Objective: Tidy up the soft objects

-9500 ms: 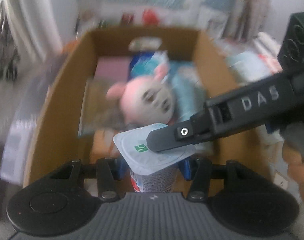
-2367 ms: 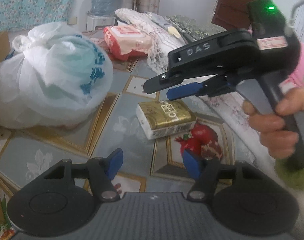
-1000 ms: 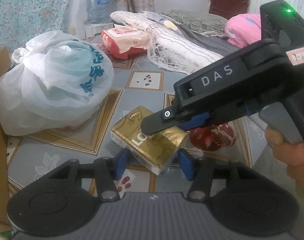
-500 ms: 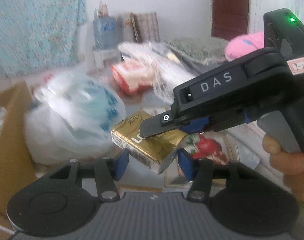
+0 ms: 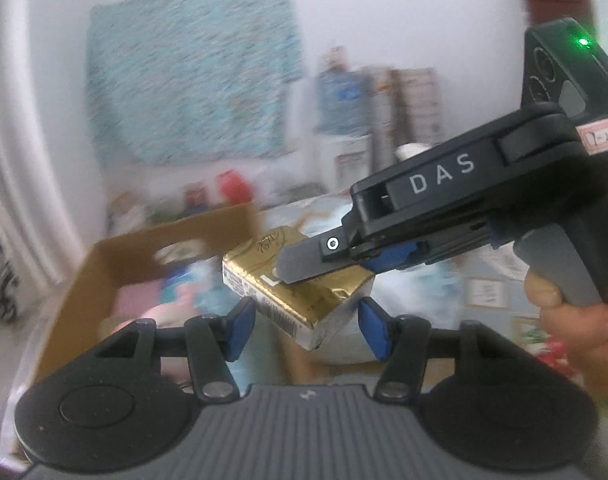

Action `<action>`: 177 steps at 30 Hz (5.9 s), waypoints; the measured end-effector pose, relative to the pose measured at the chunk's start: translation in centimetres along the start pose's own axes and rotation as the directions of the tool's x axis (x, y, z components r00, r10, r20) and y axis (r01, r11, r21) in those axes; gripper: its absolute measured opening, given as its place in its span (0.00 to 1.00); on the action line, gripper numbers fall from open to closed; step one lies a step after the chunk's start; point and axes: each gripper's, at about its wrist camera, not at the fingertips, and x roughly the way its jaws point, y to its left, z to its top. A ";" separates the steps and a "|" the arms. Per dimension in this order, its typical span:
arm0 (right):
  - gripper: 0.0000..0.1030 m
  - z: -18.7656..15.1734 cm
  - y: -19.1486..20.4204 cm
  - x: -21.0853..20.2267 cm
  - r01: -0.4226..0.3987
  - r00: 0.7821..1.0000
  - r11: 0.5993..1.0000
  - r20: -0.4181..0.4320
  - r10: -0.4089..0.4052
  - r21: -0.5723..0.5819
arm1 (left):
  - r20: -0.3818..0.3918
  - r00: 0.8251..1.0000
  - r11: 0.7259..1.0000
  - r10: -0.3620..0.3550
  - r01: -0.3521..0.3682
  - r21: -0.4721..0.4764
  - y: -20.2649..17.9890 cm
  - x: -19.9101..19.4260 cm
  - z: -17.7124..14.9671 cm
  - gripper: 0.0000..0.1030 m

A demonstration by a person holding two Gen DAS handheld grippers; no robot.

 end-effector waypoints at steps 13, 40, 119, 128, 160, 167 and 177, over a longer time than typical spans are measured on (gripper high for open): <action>0.42 2.5 3.2 14.9 0.094 0.941 0.994 -0.322 -0.107 -0.055 | -0.270 0.962 0.981 -0.038 -0.016 -0.195 10.3 5.5 -2.6 0.57; 0.62 2.4 2.1 12.8 -0.026 0.978 1.000 -0.205 0.029 0.018 | -0.244 0.970 0.987 -0.015 -0.025 -0.159 10.7 3.6 -2.8 0.82; 0.99 -16.9 4.9 -5.4 0.652 0.740 0.755 0.270 -0.615 -0.069 | -0.157 0.983 0.951 0.100 -0.141 -0.275 3.3 -6.7 -9.5 1.00; 0.99 -16.4 6.0 -3.5 0.630 0.769 0.766 0.245 -0.591 -0.128 | -0.203 0.964 0.935 0.172 -0.225 -0.275 4.0 -6.5 -10.0 1.00; 0.99 -15.9 5.6 -1.2 0.643 0.763 0.754 0.190 -0.617 -0.134 | -0.211 0.948 0.921 0.238 -0.289 -0.263 3.9 -5.9 -9.7 1.00; 0.99 -15.8 5.5 -1.1 0.644 0.762 0.753 0.190 -0.619 -0.133 | -0.210 0.946 0.920 0.247 -0.297 -0.256 4.0 -5.9 -9.6 1.00; 0.99 -15.8 5.4 -1.0 0.645 0.762 0.753 0.188 -0.620 -0.131 | -0.209 0.945 0.919 0.251 -0.300 -0.255 4.0 -5.9 -9.6 1.00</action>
